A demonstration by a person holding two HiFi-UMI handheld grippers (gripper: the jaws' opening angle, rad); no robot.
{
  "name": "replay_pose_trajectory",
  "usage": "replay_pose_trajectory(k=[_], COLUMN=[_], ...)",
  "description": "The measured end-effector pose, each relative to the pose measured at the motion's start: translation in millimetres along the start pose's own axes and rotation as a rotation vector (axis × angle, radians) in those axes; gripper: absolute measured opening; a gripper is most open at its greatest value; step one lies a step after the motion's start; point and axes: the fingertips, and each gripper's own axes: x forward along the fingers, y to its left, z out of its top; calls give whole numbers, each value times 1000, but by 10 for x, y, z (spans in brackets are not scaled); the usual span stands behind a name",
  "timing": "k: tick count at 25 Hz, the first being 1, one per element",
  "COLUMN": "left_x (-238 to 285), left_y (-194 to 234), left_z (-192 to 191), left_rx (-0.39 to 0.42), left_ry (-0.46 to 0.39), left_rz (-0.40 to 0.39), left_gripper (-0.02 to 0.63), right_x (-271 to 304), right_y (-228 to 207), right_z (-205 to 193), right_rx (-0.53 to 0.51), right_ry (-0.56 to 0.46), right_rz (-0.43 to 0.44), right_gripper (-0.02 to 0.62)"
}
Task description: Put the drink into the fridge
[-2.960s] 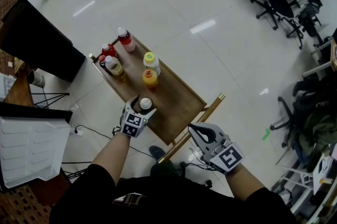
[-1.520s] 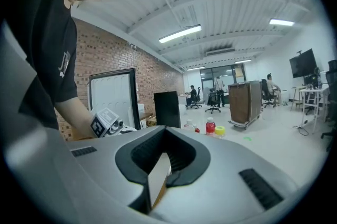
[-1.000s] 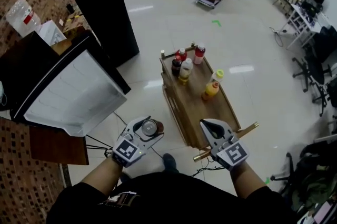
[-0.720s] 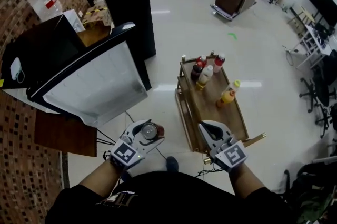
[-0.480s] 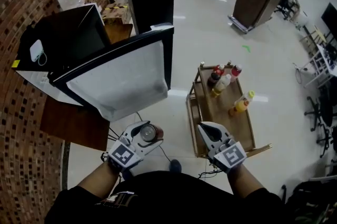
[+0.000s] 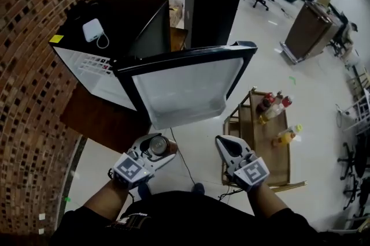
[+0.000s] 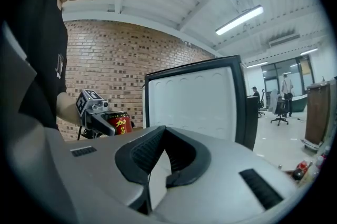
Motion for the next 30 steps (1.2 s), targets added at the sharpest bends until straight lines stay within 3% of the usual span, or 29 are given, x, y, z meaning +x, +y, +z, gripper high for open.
replay_pose_trajectory(k=[14, 22, 30], left_x=[-1421, -1768, -1954], left_y=[1553, 2283, 2902], left_z=[55, 140, 278], left_rx=[-222, -342, -483], left_ry=[-138, -230, -358], left_rz=[210, 218, 188], left_gripper=[333, 333, 333], right_x=[1584, 2283, 2753], right_y=[1249, 1740, 2068], right_z=[332, 458, 502], right_rx=[-77, -119, -133], right_ry=[-9, -26, -13], right_rz=[232, 296, 304], right_gripper=[17, 17, 17])
